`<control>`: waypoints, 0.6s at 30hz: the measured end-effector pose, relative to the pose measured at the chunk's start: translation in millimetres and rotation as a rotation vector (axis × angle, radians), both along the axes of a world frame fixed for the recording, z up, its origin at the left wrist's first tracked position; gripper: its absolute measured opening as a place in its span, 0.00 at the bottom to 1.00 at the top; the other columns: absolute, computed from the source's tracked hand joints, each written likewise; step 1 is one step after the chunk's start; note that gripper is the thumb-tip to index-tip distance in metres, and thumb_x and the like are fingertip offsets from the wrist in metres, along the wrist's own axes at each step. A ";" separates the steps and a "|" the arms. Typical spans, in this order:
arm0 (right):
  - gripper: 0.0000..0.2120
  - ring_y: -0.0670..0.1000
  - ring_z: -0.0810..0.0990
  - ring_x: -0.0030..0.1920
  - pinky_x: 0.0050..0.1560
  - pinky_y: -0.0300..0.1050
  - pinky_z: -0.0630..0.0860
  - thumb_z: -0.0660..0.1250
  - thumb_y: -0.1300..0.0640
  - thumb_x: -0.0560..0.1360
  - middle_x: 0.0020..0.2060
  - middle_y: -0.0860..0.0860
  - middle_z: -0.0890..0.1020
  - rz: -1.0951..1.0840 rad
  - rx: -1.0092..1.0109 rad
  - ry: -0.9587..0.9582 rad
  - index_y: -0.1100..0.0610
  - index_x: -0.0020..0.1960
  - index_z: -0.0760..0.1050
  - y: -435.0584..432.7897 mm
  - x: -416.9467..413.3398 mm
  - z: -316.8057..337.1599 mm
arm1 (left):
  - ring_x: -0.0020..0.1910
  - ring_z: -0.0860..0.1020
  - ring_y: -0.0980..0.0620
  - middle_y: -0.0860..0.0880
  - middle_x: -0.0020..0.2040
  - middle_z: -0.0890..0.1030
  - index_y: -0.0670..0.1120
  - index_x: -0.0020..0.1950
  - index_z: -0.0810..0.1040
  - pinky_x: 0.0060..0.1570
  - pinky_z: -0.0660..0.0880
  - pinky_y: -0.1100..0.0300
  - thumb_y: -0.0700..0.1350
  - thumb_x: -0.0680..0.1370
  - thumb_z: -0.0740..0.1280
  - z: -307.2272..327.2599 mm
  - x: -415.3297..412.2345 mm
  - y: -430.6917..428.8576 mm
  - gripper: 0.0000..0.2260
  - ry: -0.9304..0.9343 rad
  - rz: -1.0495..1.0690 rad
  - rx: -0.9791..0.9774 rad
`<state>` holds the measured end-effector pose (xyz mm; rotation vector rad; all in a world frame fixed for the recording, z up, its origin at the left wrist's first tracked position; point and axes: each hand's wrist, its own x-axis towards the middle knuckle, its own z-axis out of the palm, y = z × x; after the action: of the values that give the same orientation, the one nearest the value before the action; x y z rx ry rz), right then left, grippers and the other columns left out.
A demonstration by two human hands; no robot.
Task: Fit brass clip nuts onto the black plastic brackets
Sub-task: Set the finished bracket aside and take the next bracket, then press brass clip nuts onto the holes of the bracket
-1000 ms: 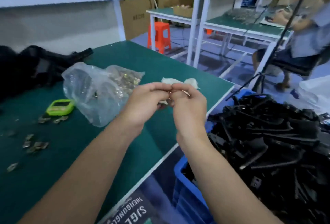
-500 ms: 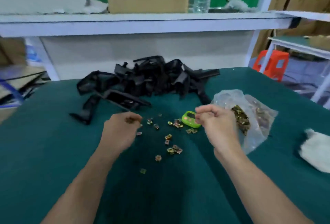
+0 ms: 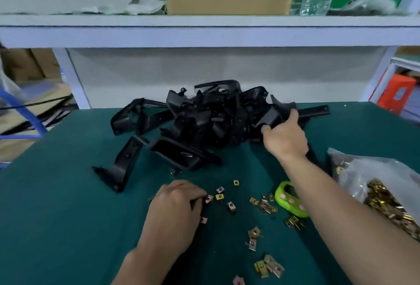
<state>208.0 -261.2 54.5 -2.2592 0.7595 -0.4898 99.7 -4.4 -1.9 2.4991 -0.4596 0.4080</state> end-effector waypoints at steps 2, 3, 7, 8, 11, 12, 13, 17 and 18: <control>0.46 0.64 0.79 0.59 0.46 0.50 0.70 0.73 0.48 0.74 0.67 0.57 0.75 -0.003 -0.032 0.069 0.48 0.82 0.47 -2.5 10.9 -2.5 | 0.56 0.76 0.65 0.64 0.50 0.83 0.56 0.52 0.86 0.59 0.72 0.64 0.45 0.78 0.72 -0.5 -0.1 -2.3 0.07 -0.007 -0.023 -0.021; 0.47 0.62 0.80 0.56 0.45 0.49 0.71 0.74 0.51 0.73 0.64 0.57 0.76 -0.006 -0.031 0.085 0.48 0.82 0.48 -2.9 13.6 -2.2 | 0.58 0.75 0.65 0.65 0.52 0.83 0.56 0.53 0.86 0.61 0.71 0.64 0.47 0.78 0.71 -0.3 0.3 -3.4 0.07 -0.010 -0.042 -0.022; 0.40 0.54 0.78 0.42 0.40 0.46 0.77 0.70 0.62 0.72 0.41 0.49 0.76 -0.023 0.175 -0.076 0.48 0.79 0.58 -6.3 6.9 11.3 | 0.59 0.75 0.64 0.64 0.52 0.83 0.56 0.53 0.87 0.63 0.69 0.65 0.41 0.76 0.74 -0.6 1.7 -5.7 0.11 -0.005 -0.079 -0.012; 0.36 0.50 0.77 0.41 0.37 0.43 0.75 0.68 0.64 0.72 0.41 0.47 0.75 -0.017 0.209 -0.137 0.49 0.77 0.62 -6.7 1.1 17.8 | 0.57 0.75 0.65 0.65 0.50 0.83 0.56 0.51 0.87 0.62 0.69 0.66 0.39 0.76 0.74 -0.4 1.3 -5.4 0.12 0.005 -0.081 -0.015; 0.32 0.42 0.76 0.39 0.33 0.35 0.70 0.67 0.66 0.71 0.42 0.44 0.78 0.053 0.220 -0.254 0.50 0.73 0.69 0.0 -32.0 35.5 | 0.52 0.72 0.67 0.68 0.45 0.77 0.57 0.49 0.86 0.57 0.64 0.73 0.40 0.76 0.75 0.7 -1.7 -3.9 0.11 0.028 -0.033 -0.029; 0.33 0.41 0.78 0.38 0.32 0.30 0.69 0.68 0.66 0.72 0.41 0.45 0.79 0.094 0.219 -0.267 0.48 0.74 0.68 4.8 -45.0 38.0 | 0.51 0.71 0.67 0.69 0.44 0.75 0.58 0.50 0.86 0.56 0.65 0.73 0.41 0.76 0.74 0.0 -1.7 -3.3 0.10 0.037 -0.009 -0.035; 0.35 0.39 0.79 0.38 0.31 0.26 0.68 0.68 0.66 0.72 0.39 0.45 0.81 0.148 0.205 -0.280 0.45 0.75 0.67 9.3 -61.0 40.7 | 0.51 0.72 0.67 0.70 0.45 0.74 0.58 0.51 0.85 0.57 0.66 0.72 0.42 0.76 0.74 0.7 -3.7 -3.5 0.10 0.042 0.009 -0.043; 0.30 0.40 0.78 0.32 0.41 0.34 0.71 0.69 0.65 0.71 0.32 0.45 0.80 0.355 0.226 -0.312 0.39 0.67 0.74 25.3 -130.4 47.2 | 0.63 0.75 0.57 0.67 0.56 0.72 0.58 0.65 0.81 0.62 0.67 0.64 0.49 0.76 0.74 5.2 -16.4 -4.0 0.17 0.023 0.069 -0.086; 0.26 0.41 0.75 0.30 0.41 0.38 0.72 0.69 0.64 0.71 0.30 0.45 0.78 0.394 0.302 -0.319 0.40 0.62 0.78 28.9 -147.3 46.4 | 0.65 0.74 0.58 0.67 0.60 0.70 0.60 0.69 0.78 0.63 0.66 0.65 0.52 0.75 0.74 8.3 -21.4 -3.8 0.22 0.013 0.070 -0.107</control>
<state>60.7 -232.3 100.9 -1.9192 0.2006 -0.4906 78.3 -8.1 6.4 2.4177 -0.3367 0.4319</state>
